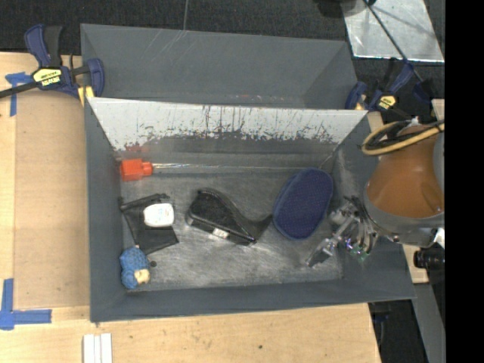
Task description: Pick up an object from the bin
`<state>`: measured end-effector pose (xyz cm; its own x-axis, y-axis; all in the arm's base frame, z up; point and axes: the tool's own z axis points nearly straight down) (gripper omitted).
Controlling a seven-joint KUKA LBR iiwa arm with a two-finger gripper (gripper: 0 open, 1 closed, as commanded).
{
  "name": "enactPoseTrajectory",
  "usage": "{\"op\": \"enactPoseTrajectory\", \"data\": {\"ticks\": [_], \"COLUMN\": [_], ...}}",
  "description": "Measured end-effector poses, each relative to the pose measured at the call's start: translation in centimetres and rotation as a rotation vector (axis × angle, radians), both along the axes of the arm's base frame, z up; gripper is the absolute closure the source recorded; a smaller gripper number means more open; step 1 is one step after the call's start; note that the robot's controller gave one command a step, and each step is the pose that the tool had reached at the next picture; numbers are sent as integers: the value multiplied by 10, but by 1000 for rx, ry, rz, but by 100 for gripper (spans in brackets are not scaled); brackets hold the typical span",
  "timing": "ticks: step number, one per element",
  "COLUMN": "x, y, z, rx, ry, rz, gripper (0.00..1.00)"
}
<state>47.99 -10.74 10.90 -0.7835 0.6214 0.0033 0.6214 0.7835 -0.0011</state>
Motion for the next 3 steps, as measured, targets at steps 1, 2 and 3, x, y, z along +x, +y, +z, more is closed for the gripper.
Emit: {"op": "enactPoseTrajectory", "data": {"ticks": [1,2,3], "x": [42,66,68], "y": [54,76,75], "z": [-35,-35,-34], "rx": [-7,-12,-12], "ry": [-12,1,-7], "rz": [-345,-502,-502], "gripper": [0,0,100]}}
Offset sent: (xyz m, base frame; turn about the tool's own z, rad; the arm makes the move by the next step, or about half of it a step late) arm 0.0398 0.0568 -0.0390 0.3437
